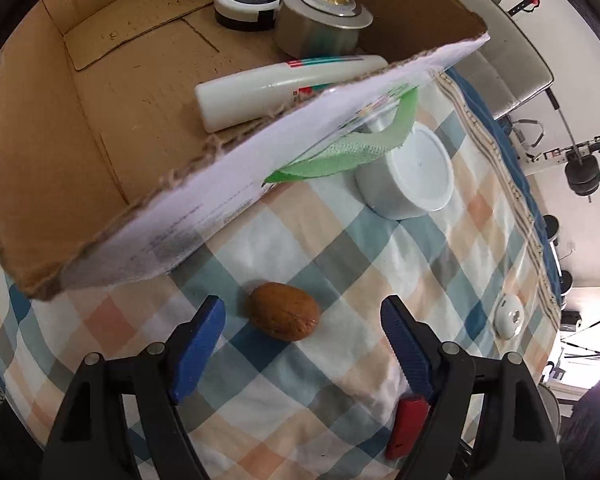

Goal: Organize rigid objects
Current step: 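Grasp the red phone with the right gripper while the left gripper grasps the walnut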

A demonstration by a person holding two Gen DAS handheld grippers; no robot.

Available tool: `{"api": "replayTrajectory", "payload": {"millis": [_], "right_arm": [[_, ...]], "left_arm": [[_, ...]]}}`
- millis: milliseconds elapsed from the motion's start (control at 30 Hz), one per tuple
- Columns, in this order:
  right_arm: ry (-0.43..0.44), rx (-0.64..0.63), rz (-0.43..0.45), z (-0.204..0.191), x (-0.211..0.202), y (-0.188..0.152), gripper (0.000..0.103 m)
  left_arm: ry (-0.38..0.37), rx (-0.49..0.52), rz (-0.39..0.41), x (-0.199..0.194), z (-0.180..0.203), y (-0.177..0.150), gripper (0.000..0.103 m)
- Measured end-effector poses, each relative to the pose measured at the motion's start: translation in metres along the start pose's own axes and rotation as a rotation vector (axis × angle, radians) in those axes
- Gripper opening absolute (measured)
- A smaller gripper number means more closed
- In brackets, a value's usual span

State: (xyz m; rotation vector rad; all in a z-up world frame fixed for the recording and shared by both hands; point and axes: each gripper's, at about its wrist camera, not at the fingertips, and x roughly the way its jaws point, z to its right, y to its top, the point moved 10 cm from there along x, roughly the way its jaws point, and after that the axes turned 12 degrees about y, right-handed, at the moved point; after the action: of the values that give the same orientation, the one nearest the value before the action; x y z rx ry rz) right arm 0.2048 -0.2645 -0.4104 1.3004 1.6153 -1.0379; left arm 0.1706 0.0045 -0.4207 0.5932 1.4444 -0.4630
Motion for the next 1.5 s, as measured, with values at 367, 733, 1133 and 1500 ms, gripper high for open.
{"api": "replayTrajectory", "payload": {"millis": [367,733,1133,1500], "right_arm": [[-0.044,-0.044,-0.019,-0.012,0.000,-0.001,0.042],[-0.018,-0.022,-0.069,0.005,0.028,-0.002,0.048],[-0.083,-0.024,-0.047,-0.007,0.048,0.008,0.043],[0.063,0.126,0.028,0.020,0.014,-0.037,0.037]], "left_arm": [[-0.041,0.123,-0.046,0.012,0.015,-0.026,0.038],[0.006,0.344,-0.106,0.034,0.044,-0.038,0.041],[0.006,0.407,-0.056,0.027,0.042,-0.041,0.039],[0.048,0.627,0.049,0.008,0.051,-0.076,0.039]]}}
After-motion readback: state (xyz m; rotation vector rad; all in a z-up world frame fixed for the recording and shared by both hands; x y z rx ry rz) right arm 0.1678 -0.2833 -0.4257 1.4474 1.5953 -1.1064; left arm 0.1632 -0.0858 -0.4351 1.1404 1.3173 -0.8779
